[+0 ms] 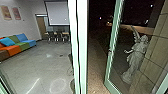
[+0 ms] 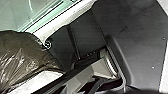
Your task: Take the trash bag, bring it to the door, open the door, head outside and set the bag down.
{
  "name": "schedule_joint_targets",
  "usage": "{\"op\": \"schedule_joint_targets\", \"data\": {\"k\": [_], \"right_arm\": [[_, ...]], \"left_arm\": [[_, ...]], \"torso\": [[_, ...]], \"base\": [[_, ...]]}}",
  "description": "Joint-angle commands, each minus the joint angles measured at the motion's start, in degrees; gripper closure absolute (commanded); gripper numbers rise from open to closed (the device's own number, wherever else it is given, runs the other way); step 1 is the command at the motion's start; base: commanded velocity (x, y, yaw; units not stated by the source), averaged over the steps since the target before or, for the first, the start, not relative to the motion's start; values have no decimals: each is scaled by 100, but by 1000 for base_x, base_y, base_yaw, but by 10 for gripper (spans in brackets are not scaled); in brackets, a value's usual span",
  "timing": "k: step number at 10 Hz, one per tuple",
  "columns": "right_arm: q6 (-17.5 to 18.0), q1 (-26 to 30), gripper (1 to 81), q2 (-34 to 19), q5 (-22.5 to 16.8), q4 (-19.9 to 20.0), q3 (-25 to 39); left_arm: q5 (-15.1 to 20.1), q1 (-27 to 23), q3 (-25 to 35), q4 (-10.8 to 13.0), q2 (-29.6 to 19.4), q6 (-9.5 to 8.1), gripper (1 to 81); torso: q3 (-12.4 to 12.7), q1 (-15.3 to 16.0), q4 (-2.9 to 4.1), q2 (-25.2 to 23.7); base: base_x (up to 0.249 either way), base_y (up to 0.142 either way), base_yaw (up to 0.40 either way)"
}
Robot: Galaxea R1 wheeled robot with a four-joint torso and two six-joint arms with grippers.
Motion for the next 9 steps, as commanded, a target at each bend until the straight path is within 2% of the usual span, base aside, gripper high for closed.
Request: {"op": "schedule_joint_targets", "data": {"k": [1,9], "right_arm": [[-52,164,10,26,-185,-274,47],[-61,137,10,114,-185,-362,-32]], "left_arm": [[362,-269,-183,47,18,48,811],[345,-305,-271,47,124,57,811]], "torso": [[0,0,0,0],[0,0,0,0]], "base": [[0,0,0],[0,0,0]]}}
